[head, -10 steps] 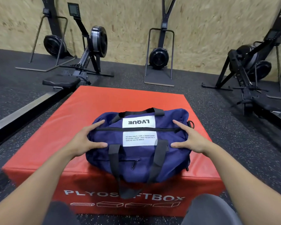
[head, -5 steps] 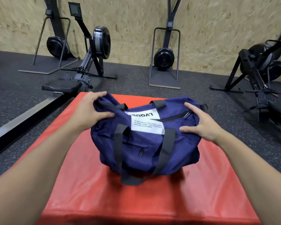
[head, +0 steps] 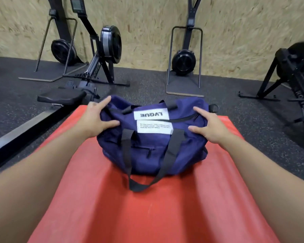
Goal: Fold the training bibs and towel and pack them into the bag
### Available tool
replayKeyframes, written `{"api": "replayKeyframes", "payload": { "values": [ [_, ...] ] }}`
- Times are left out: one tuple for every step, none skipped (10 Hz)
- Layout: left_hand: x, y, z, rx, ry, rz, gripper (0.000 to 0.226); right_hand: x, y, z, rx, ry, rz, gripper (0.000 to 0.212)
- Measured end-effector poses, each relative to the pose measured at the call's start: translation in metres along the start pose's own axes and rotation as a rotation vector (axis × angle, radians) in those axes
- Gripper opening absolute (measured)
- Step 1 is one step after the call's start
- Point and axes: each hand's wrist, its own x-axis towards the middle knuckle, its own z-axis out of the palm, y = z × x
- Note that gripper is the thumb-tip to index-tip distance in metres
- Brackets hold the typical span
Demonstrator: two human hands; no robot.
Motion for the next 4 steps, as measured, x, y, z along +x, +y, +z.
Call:
{"api": "replayKeyframes", "payload": {
  "values": [
    [-0.01,-0.024,0.027,-0.016,-0.107,-0.082,0.095,0.0,0.026,0.027,-0.016,-0.113,0.086,0.086],
    [-0.012,-0.02,0.02,-0.02,-0.169,-0.131,0.092,0.001,0.021,0.03,-0.02,-0.184,0.139,0.09],
    [0.002,0.013,-0.015,-0.023,-0.188,-0.161,0.087,0.007,-0.006,0.007,-0.043,-0.235,0.206,0.105],
    [0.027,0.06,-0.06,-0.019,-0.166,-0.15,0.09,0.023,-0.055,-0.034,-0.032,-0.229,0.238,0.096]
  ]
}}
